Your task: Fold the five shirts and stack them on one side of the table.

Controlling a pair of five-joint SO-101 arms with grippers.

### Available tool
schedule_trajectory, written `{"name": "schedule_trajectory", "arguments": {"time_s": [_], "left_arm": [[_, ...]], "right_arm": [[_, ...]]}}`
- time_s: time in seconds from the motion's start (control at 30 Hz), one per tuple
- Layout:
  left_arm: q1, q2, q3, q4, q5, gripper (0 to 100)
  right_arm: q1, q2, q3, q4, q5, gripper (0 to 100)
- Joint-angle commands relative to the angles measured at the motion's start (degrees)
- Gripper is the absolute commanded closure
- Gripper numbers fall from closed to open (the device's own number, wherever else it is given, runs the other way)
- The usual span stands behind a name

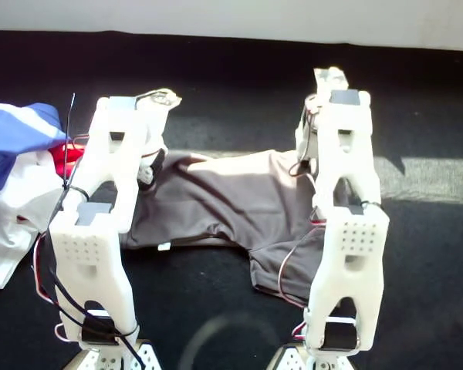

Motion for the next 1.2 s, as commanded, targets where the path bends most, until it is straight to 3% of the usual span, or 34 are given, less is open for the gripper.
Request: {"name": "schedule_trajectory", "arguments": {"time_s": [0.0,0.1,0.23,0.4,0.67,0.77,0.93,1.17], "left_arm": [[0.40,-3.82,-0.22,0.53,0.09,99],[0.40,-3.82,-0.13,0.53,0.18,99],[0.31,-3.74,-0.13,0.53,0.18,99],[-2.42,-3.74,-0.31,0.53,0.18,99],[-7.08,-4.00,-0.57,-1.23,0.26,99],[-6.99,-4.35,-1.98,-0.79,3.52,99],[-6.20,-4.35,-7.43,0.70,6.07,99],[-3.38,-3.82,-14.81,4.57,15.47,99]], "right_arm": [[2.33,3.30,-10.42,2.24,-0.35,86.8],[4.18,5.93,-17.36,2.51,-0.26,99.8],[6.29,7.69,-23.60,2.51,-0.09,99.2],[7.08,8.04,-25.89,2.07,5.89,99.2],[9.36,7.87,-25.80,-0.66,6.07,98.9],[9.89,7.25,-26.68,0.92,5.98,95.7],[8.75,6.81,-31.43,8.92,6.15,80.2],[8.40,6.73,-43.74,12.26,5.89,83.2]]}}
